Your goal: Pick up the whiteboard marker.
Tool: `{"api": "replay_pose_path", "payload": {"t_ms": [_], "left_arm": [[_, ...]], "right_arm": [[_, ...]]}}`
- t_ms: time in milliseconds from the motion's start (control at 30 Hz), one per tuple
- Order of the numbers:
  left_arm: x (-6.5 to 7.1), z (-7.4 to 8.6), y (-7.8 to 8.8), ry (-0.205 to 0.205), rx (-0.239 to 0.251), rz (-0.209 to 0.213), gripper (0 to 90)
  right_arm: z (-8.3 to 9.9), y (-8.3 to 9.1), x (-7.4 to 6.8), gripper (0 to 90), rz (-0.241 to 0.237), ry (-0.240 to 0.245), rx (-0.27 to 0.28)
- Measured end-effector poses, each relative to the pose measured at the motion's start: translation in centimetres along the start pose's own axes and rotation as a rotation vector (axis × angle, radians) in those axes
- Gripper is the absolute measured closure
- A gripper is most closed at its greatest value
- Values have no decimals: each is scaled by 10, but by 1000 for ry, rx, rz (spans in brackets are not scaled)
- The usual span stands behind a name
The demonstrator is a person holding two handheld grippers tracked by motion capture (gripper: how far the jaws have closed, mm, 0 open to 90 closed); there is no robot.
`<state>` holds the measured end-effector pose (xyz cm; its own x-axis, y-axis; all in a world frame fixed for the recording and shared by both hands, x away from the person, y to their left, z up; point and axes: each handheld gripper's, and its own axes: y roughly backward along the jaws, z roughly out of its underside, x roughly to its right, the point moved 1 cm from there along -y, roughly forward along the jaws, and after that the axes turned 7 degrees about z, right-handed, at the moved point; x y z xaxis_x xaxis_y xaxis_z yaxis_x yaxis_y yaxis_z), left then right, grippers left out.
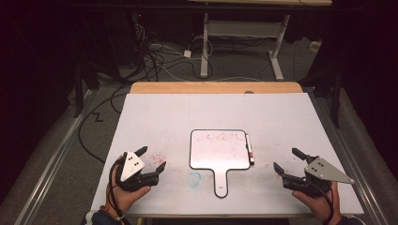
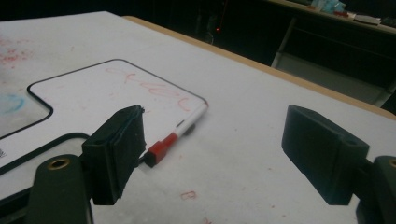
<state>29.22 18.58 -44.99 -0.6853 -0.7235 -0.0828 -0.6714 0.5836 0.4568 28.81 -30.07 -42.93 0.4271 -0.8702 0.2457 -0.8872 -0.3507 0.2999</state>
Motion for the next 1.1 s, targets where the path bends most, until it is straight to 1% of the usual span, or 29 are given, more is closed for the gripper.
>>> {"api": "replay_pose_path", "payload": {"t_ms": [33,67,133,167,200,267,333,367,433,467,533,567,667,733,833,933,967,1000,1033,1067,1100], "left_arm": [[-1,0,-1,4,-7,6,187],[-1,1,-3,1,-16,6,186],[-1,3,-6,-6,-32,19,186],[0,3,-8,-13,-48,20,186],[0,4,-9,-12,-52,21,186],[0,4,-9,-11,-49,32,186],[1,4,-10,-27,-62,34,185],[1,5,-10,-29,-62,34,185],[2,6,-10,-30,-69,43,185],[2,6,-10,-30,-70,40,185],[3,6,-9,-33,-76,38,183],[3,6,-9,-33,-77,38,183],[3,6,-9,-36,-81,32,182],[3,6,-10,-35,-85,32,182],[4,7,-12,-41,-98,37,182],[4,9,-12,-46,-111,36,182],[4,10,-12,-46,-113,32,182],[3,10,-12,-46,-114,33,182],[3,10,-12,-45,-115,32,182],[2,10,-12,-44,-115,33,182],[2,10,-12,-45,-116,34,182]], "right_arm": [[-1,-1,0,217,-5,4,3],[-1,-2,0,218,-6,1,2],[-1,-3,0,215,-3,-9,7],[0,-5,0,214,-5,-9,3],[0,-6,0,210,-4,-2,-6],[1,-7,-1,213,-9,-1,-4],[0,-8,-2,214,-2,9,-10],[0,-9,-2,215,-10,6,-5],[0,-10,-4,214,-6,20,-10],[0,-11,-4,214,-11,22,-7],[0,-12,-5,212,-5,30,-15],[-1,-13,-5,212,-12,31,-15],[-4,-17,-6,211,-1,52,-18],[-7,-20,-5,212,-1,49,-17],[-8,-28,-7,220,-10,56,-37],[-8,-38,-9,224,-30,62,-66],[-9,-42,-9,230,-42,52,-78],[-10,-46,-10,231,-73,39,-90],[-11,-50,-10,239,-83,38,-103],[-12,-54,-10,252,-84,34,-116],[-13,-59,-10,255,-100,14,-125]]}}
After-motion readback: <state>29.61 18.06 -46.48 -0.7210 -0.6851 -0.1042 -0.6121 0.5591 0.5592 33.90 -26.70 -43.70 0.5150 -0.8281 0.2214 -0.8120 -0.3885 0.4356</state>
